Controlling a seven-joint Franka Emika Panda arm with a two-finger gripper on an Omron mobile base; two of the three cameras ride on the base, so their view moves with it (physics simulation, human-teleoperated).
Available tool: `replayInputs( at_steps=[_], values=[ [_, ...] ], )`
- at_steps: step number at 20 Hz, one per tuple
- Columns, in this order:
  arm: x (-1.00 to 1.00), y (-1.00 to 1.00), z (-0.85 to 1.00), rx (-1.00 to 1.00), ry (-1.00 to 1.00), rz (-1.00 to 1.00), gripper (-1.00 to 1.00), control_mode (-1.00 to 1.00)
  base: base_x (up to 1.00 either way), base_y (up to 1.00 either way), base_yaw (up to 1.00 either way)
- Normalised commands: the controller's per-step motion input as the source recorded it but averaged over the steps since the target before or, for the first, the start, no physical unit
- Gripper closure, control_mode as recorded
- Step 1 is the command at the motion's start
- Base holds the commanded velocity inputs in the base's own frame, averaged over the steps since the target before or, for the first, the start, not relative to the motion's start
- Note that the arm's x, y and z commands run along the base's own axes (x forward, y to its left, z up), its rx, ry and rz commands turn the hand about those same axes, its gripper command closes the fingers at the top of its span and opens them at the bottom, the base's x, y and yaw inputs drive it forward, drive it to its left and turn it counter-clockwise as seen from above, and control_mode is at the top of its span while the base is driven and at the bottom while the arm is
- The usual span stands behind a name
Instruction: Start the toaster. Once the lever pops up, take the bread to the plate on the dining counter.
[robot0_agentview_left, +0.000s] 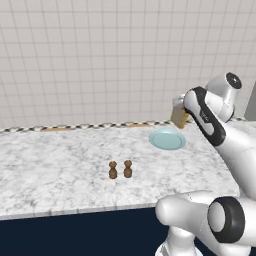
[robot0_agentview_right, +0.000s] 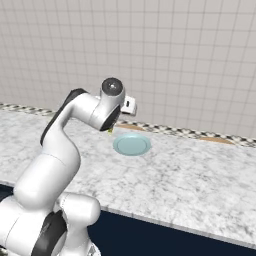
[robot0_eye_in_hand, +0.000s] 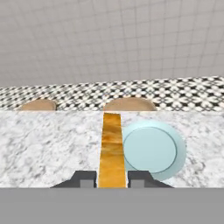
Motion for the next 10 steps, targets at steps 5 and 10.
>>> replayInputs(
  at_steps=[5, 10],
  values=[
    [0.51, -0.26, -0.59, 0.02, 0.15, 0.06, 1.00, -1.00, 0.00, 0.00, 0.00],
    [0.58, -0.07, -0.69, 0.01, 0.17, 0.05, 1.00, -1.00, 0.00, 0.00, 0.00]
  ],
)
